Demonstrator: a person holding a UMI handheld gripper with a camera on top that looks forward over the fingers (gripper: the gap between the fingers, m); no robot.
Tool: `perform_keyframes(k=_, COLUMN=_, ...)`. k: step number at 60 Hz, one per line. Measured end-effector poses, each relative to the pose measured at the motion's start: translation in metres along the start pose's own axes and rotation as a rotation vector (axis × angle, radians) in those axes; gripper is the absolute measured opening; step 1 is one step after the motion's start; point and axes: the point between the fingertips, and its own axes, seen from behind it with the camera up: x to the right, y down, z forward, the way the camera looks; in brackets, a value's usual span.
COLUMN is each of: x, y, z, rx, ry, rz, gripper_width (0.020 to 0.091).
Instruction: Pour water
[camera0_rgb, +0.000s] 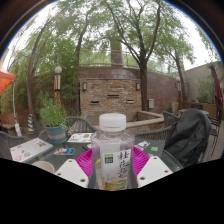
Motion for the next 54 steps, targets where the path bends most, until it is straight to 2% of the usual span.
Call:
perform_keyframes(k=4, x=0.000, y=0.034, z=-0.005, rx=-0.063, ry=-0.017, rz=-0.004, gripper_width=0.0494)
perform_keyframes(k=6, x=0.003, y=0.025, z=-0.009, rx=-0.008, ry=-0.022, rz=-0.020, gripper_width=0.0496)
perform_keyframes(k=12, x=0.017, y=0.033, z=-0.017, rx=-0.009, ry=-0.008, rz=-0.021, gripper_width=0.0499)
perform_keyframes(k=14, x=0.005, y=0.025, z=-0.005, rx=-0.008, ry=-0.002, rz=-0.015, gripper_width=0.0526)
perform_keyframes(k=19, x=0.009, y=0.023, z=-0.007, rx=-0.020, ry=0.011, rz=-0.003, gripper_width=0.0661)
perform_keyframes(k=24, x=0.017, y=0.036, z=-0.016, rx=-0.103, ry=0.044, rz=0.010, gripper_width=0.0847)
perform_keyframes(k=25, x=0.019, y=0.035, z=-0.020, rx=-0.105, ry=0.049, rz=0.011, gripper_width=0.0860)
perform_keyframes(k=29, x=0.020, y=0.025, z=-0.033, rx=-0.096, ry=0.071, rz=0.015, gripper_width=0.0836)
perform_keyframes(k=36, x=0.011, y=0.014, z=-0.071, rx=-0.145, ry=0.091, rz=0.049, gripper_width=0.0838)
perform_keyframes(k=43, x=0.003, y=-0.007, z=-0.132, rx=-0.214, ry=0.138, rz=0.038, gripper_width=0.0836)
perform_keyframes(k=49, x=-0.023, y=-0.004, z=-0.187, rx=-0.317, ry=0.169, rz=0.073, gripper_width=0.0836)
perform_keyframes(k=54, x=-0.054, y=-0.011, z=-0.239, rx=-0.359, ry=0.171, rz=0.115, gripper_width=0.0835)
